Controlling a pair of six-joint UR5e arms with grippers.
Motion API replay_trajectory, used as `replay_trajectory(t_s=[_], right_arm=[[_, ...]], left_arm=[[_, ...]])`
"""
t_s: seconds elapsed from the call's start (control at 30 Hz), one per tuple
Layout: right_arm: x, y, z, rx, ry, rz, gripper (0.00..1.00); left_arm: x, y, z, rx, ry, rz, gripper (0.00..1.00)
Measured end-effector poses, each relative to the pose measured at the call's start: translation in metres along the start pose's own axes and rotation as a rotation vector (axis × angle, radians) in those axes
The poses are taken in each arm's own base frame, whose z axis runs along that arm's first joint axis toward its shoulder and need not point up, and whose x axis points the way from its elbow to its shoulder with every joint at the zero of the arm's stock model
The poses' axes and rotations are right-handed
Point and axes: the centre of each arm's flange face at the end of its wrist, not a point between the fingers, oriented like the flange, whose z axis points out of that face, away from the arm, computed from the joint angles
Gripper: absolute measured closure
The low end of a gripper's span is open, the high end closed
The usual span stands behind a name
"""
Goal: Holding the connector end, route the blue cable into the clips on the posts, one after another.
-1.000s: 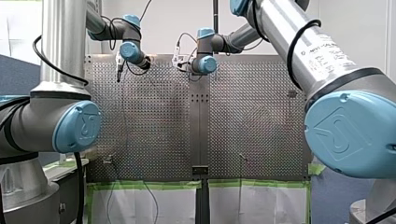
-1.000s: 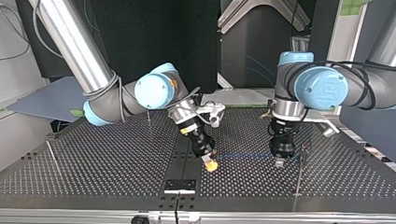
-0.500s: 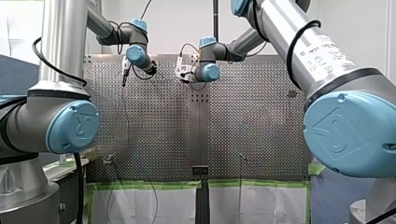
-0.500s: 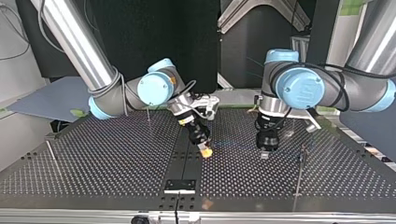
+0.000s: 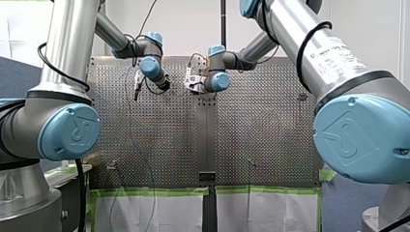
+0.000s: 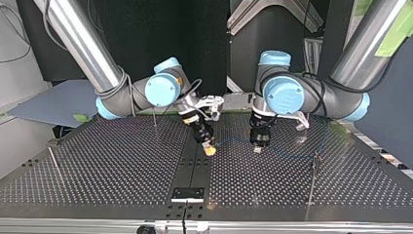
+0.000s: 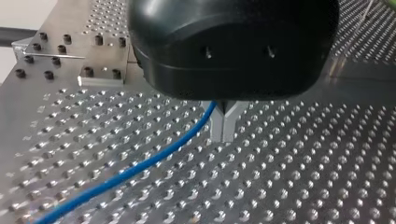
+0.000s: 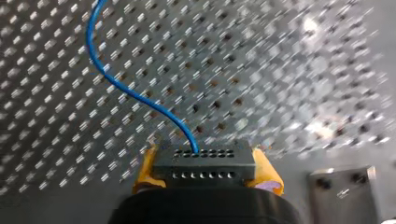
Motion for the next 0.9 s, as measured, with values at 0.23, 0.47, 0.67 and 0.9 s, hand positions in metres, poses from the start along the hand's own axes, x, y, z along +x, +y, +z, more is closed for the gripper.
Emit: replay_trajectory(t_s=[0.23, 0.47, 0.67, 0.9], right_arm=[[-0.033, 0.012, -0.013, -0.055, -0.06, -0.009, 1.0], [-0.06, 0.019, -0.025, -0.093, -0.11, -0.025, 1.0], [-0.081, 0.028, -0.034, -0.122, -0.128, -0.032, 1.0], [-0.102, 0.037, -0.046, -0.149, -0.152, -0.036, 1.0]], left_arm=[[0.014, -0.017, 0.003, 0.016, 0.014, -0.016, 1.0], [0.039, -0.038, 0.01, 0.036, 0.053, -0.014, 1.0], [0.062, -0.057, 0.014, 0.05, 0.074, -0.031, 1.0], [0.067, -0.067, 0.014, 0.028, 0.054, -0.05, 1.0]])
